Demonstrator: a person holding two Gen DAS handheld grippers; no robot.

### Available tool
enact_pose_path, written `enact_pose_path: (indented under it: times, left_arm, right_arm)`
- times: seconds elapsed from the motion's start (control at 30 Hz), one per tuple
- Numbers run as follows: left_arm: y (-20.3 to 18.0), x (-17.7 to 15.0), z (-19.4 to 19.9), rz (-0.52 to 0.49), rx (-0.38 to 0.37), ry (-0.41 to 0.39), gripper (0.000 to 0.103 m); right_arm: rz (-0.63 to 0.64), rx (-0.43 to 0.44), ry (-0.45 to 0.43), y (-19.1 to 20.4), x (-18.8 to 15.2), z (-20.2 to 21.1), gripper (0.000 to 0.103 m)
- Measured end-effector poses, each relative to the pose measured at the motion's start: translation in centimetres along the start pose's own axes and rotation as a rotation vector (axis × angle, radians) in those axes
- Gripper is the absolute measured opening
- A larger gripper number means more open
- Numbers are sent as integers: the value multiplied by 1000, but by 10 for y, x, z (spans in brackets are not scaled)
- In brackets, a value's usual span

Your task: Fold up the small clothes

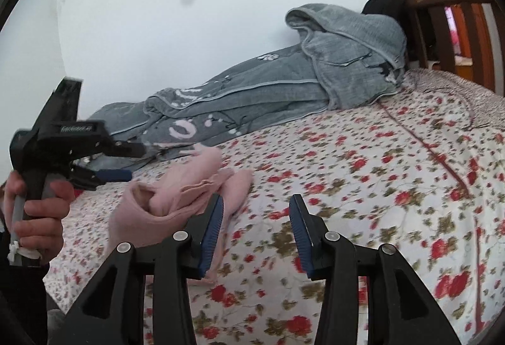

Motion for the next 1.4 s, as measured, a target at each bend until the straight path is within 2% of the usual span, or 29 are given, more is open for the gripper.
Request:
enact_pose_path:
  times: [0.07,0.13,0.27,0.43,0.53,0.63,0.67,0.7,0.73,0.8,0.87,0.9,0.93,1.03,1.07,1.13,1.2,1.27,1.33,1.4]
  left_arm:
    - [25,-6,10,12,46,-10,65]
    - [43,-18,14,9,69,-1,65]
    - [56,-48,-1,-5,54,49,65]
    - [64,-63,3,-29,6,20,66]
    - [73,-64,9,-32,10,5,66]
    - [80,-68,11,-58,21,10,66]
    - [83,-70,11,-57,17,11,66]
    - [87,-71,11,-49,6,12,66]
    - [89,-72,11,-41,-1,14,66]
    - [94,-74,13,-29,-14,10,66]
    - [99,-75,13,-15,-25,3,66]
    - [100,-76,13,-9,-30,6,66]
    - [100,-77,11,-3,-38,13,66]
    - [97,-78,13,-4,-54,13,66]
    - [95,-77,15,-10,-55,10,66]
    - [93,-76,20,-22,-57,1,66]
    - [92,-74,23,-27,-59,-8,66]
    - [93,-72,25,-17,-61,-14,66]
    - [93,-71,25,-3,-77,-11,66]
    - [91,-72,23,1,-93,3,66]
  right_arm:
    - [-30,68,16,11,4,-2,58]
    - [-62,138,35,24,9,-6,62]
    - [-119,200,94,50,23,-28,68]
    - [-95,161,209,80,28,-66,68]
    - [-70,152,282,102,20,-81,68]
    - [8,95,255,121,15,-80,68]
    - [82,30,235,126,10,-79,63]
    - [120,4,221,126,8,-79,48]
    - [168,-16,209,127,4,-76,8]
    - [168,-40,193,116,-3,-63,6]
    - [67,-17,149,98,-9,-45,6]
    - [58,-17,146,94,-14,-42,5]
    - [66,-54,146,86,-25,-43,5]
    - [34,-92,232,72,-49,-59,5]
    - [36,-90,234,71,-50,-59,5]
    - [56,-84,219,73,-43,-54,7]
    - [53,-59,202,77,-29,-48,17]
    - [57,-35,187,80,-15,-48,40]
    - [74,-39,183,85,-5,-57,52]
    - [91,-53,196,85,1,-74,57]
Point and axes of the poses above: each gripper's, at about its wrist camera, not at the fingertips, and z roughly against the way its jaws point, y to its left, x to its top, the point moved 7 cm from there along -z, roughly the way its jaws point, and after that the axes turned 7 degrees about -x, right-handed, at the moved point
